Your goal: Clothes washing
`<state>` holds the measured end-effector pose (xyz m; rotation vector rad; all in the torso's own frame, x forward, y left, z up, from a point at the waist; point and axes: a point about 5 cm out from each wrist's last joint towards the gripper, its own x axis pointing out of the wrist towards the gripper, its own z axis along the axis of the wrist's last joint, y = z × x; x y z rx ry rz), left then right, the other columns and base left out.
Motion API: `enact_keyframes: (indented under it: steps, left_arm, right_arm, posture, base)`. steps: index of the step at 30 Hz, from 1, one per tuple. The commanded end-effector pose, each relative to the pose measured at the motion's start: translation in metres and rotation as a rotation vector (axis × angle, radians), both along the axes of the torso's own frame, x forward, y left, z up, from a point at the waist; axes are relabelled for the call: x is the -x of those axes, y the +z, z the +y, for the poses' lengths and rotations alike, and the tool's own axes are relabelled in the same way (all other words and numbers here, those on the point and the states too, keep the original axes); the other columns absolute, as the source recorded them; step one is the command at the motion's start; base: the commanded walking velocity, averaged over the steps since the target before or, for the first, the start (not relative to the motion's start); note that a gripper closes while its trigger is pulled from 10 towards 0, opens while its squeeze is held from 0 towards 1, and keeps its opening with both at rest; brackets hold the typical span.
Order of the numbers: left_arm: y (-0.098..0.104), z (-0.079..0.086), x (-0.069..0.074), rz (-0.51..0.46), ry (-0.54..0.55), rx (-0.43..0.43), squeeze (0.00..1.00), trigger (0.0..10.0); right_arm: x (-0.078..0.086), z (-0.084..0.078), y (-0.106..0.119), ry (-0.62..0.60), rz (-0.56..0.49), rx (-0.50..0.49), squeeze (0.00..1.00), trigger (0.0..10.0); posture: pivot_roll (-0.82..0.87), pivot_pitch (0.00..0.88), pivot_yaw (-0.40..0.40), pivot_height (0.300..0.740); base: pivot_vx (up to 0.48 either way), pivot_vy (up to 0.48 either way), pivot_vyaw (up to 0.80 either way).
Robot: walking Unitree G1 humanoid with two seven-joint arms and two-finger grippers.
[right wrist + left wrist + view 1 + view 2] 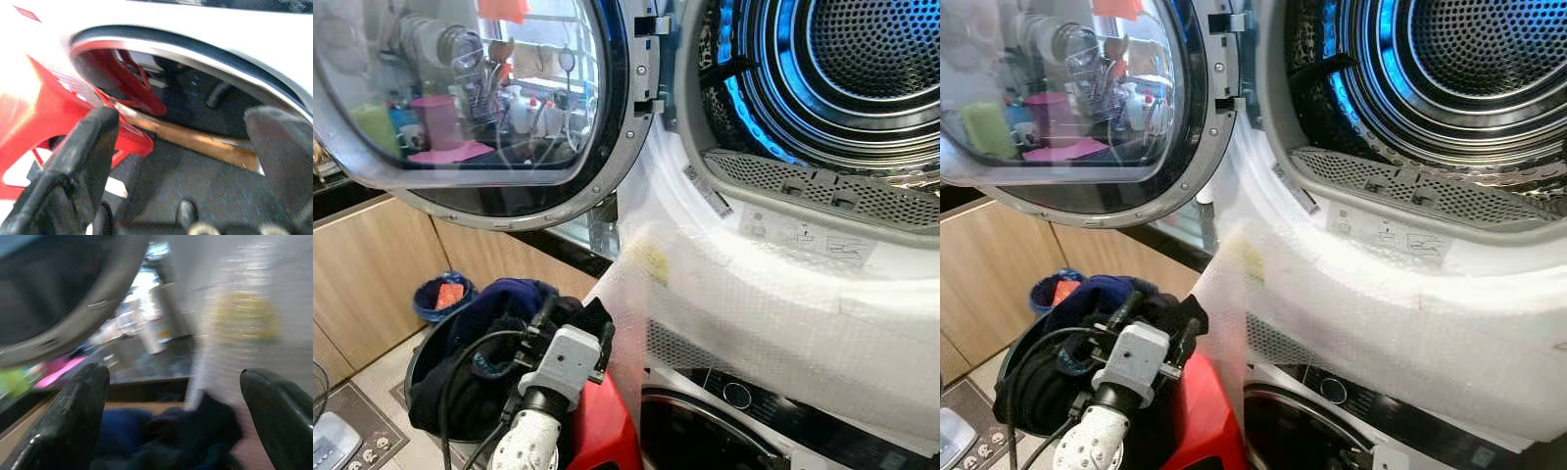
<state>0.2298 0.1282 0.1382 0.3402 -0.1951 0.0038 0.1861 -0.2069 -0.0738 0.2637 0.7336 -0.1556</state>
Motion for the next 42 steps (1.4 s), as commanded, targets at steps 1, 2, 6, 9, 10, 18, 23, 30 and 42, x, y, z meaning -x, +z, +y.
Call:
enact_keyframes:
  steps: [1,2,6,9,10,18,23,30,42]
  left_arm:
    - [0.004,0.012,0.003,-0.006,0.073,0.03,0.0,10.0]
    - [0.006,0.016,0.01,-0.029,0.091,0.04,0.0,10.0]
    - [0.011,0.024,0.02,-0.057,0.141,0.055,0.0,10.0]
    - [0.011,0.034,0.029,-0.056,0.196,0.096,0.0,10.0]
    - [0.01,0.041,0.036,-0.05,0.239,0.122,0.0,10.0]
    - [-0.004,0.056,0.049,0.008,0.292,0.267,0.0,10.0]
    - [-0.007,0.067,0.043,0.035,0.317,0.306,0.0,10.0]
    - [-0.011,0.097,0.021,0.101,0.332,0.322,0.0,10.0]
    - [-0.01,0.053,0.004,0.232,0.047,0.286,0.0,10.0]
  right_arm:
    - [-0.004,0.001,0.002,0.01,-0.01,0.0,0.0,10.0]
    - [-0.006,0.0,0.003,0.014,-0.017,0.004,0.0,10.0]
    - [-0.014,-0.002,0.009,0.017,-0.057,0.004,0.0,10.0]
    - [-0.025,-0.004,0.016,0.024,-0.102,0.002,0.0,10.0]
    - [-0.03,-0.005,0.02,0.033,-0.123,0.006,0.0,10.0]
    - [-0.036,-0.007,0.024,0.074,-0.133,0.025,0.0,10.0]
    - [-0.035,-0.009,0.023,0.082,-0.123,0.032,0.0,10.0]
    - [-0.035,-0.005,0.022,0.091,-0.118,0.028,0.0,10.0]
    - [-0.017,-0.008,0.012,0.053,-0.081,0.028,0.0,10.0]
  posture:
    - [0.1,0.0,-0.033,0.74]
    - [0.11,0.0,-0.038,0.74]
    - [0.12,0.0,-0.047,0.74]
    - [0.12,0.0,-0.054,0.74]
    - [0.12,0.0,-0.054,0.74]
    - [0.14,0.0,-0.086,0.74]
    - [0.16,0.0,-0.096,0.74]
    - [0.16,0.0,-0.092,0.74]
    - [0.11,0.0,-0.06,0.74]
  base:
    - [0.0,0.0,0.0]
    - [0.0,0.0,0.0]
    - [0.0,0.0,0.0]
    - [0.0,0.0,0.0]
    - [0.0,0.0,0.0]
    - [0.0,0.0,0.0]
    - [0.0,0.0,0.0]
    - [0.0,0.0,0.0]
    - [0.0,0.0,0.0]
